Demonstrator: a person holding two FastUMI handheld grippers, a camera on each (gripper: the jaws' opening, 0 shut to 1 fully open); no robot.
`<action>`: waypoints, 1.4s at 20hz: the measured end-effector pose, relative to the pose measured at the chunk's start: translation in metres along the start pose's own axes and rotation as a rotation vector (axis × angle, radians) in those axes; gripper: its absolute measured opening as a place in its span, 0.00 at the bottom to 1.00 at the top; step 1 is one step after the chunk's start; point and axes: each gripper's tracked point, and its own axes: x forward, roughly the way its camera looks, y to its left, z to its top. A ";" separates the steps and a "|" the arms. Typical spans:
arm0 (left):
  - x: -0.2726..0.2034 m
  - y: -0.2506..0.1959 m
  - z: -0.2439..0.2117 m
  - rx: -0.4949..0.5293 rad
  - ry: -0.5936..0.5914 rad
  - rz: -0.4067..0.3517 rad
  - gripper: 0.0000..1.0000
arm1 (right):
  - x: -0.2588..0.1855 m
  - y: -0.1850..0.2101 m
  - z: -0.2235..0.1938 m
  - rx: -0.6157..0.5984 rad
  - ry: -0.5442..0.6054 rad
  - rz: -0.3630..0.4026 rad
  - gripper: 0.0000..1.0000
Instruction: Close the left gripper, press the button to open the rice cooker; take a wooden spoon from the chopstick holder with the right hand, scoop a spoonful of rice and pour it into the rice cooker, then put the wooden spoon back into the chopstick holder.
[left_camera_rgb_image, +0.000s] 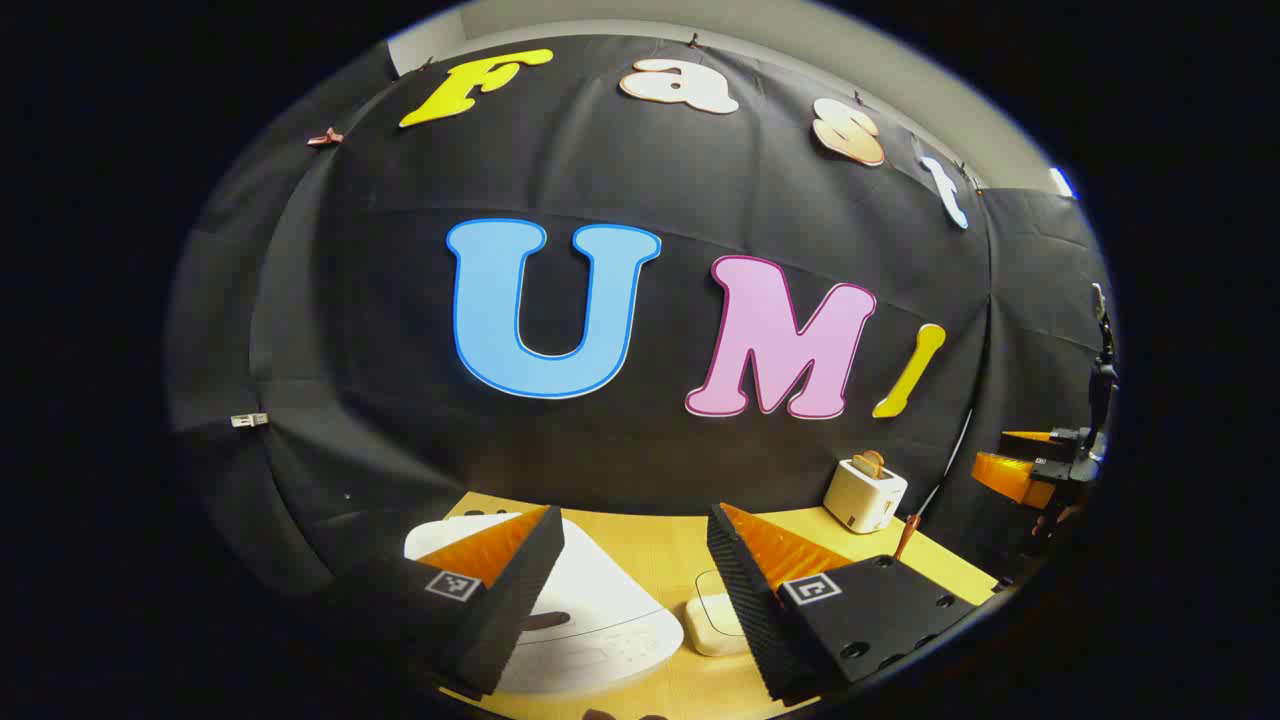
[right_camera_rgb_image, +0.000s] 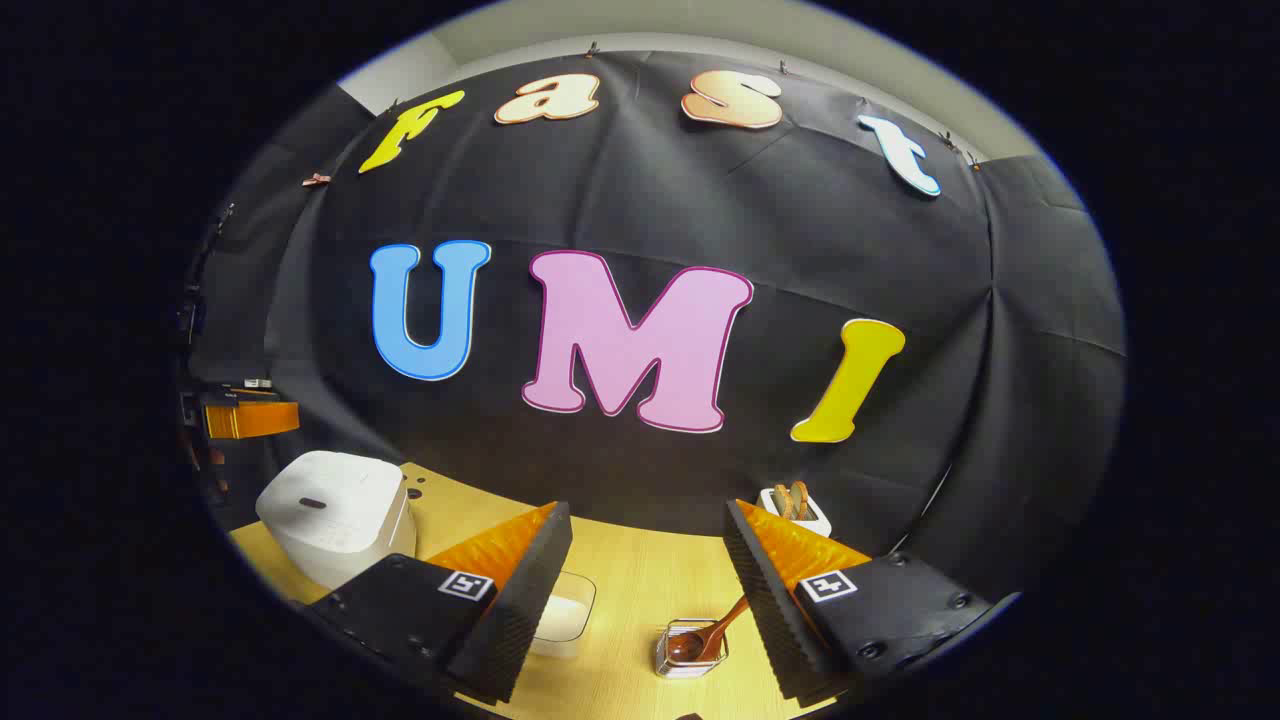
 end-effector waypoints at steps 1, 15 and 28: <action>0.000 0.000 0.001 0.001 0.000 0.000 0.94 | -0.001 -0.004 0.000 -0.002 -0.003 -0.011 0.95; -0.001 -0.003 0.001 0.005 0.003 -0.004 0.94 | -0.001 -0.002 -0.002 0.010 0.006 -0.004 0.95; 0.009 0.026 -0.064 0.065 0.223 0.069 0.05 | -0.006 -0.008 -0.003 0.015 0.007 -0.015 0.95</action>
